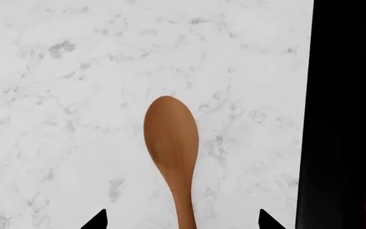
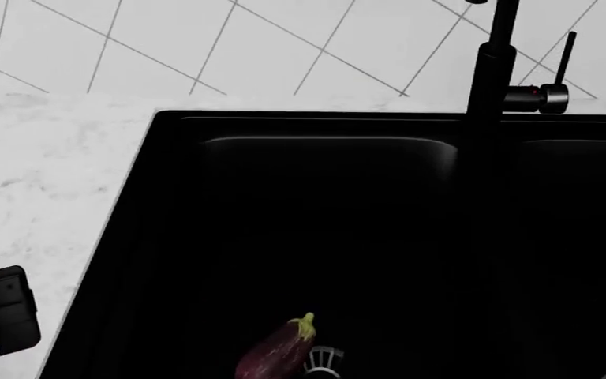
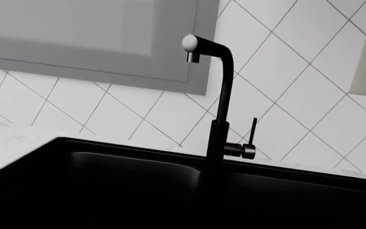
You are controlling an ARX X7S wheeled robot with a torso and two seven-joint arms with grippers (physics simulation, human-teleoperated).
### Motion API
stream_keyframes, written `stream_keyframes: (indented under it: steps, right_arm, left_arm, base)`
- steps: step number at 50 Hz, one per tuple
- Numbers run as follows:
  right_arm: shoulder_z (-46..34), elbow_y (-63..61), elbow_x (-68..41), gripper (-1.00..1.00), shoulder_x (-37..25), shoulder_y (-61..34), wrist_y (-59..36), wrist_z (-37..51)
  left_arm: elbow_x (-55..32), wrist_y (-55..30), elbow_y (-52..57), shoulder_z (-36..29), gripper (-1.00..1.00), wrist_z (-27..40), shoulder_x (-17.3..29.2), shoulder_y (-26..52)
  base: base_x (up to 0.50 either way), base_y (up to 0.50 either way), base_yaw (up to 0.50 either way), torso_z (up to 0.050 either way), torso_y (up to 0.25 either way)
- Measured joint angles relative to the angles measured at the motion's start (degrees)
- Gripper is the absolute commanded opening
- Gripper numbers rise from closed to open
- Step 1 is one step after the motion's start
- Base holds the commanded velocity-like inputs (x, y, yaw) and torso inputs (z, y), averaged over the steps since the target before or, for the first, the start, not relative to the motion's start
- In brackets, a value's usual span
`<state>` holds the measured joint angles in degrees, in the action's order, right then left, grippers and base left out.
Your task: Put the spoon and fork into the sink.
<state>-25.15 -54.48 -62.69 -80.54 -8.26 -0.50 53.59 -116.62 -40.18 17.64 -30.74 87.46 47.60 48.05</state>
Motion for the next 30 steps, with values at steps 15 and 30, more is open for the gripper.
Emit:
stream_keyframes:
  steps: [15, 30]
  right_arm:
    - [-0.33, 1.6, 1.61, 1.0, 0.32, 2.56, 2.64, -0.5]
    - [-0.55, 2.29, 3.19, 1.0, -0.37, 5.21, 5.71, -0.21]
  left_arm:
    - [-0.18, 2.56, -1.84, -1.71, 1.0, -0.7, -0.76, -1.45]
    - [1.44, 3.96, -0.78, -1.31, 1.0, -1.48, -0.21, -3.05]
  base:
    - [0.0, 0.0, 0.0, 0.0, 0.0]
    - [0.0, 0.0, 0.0, -0.001, 0.0]
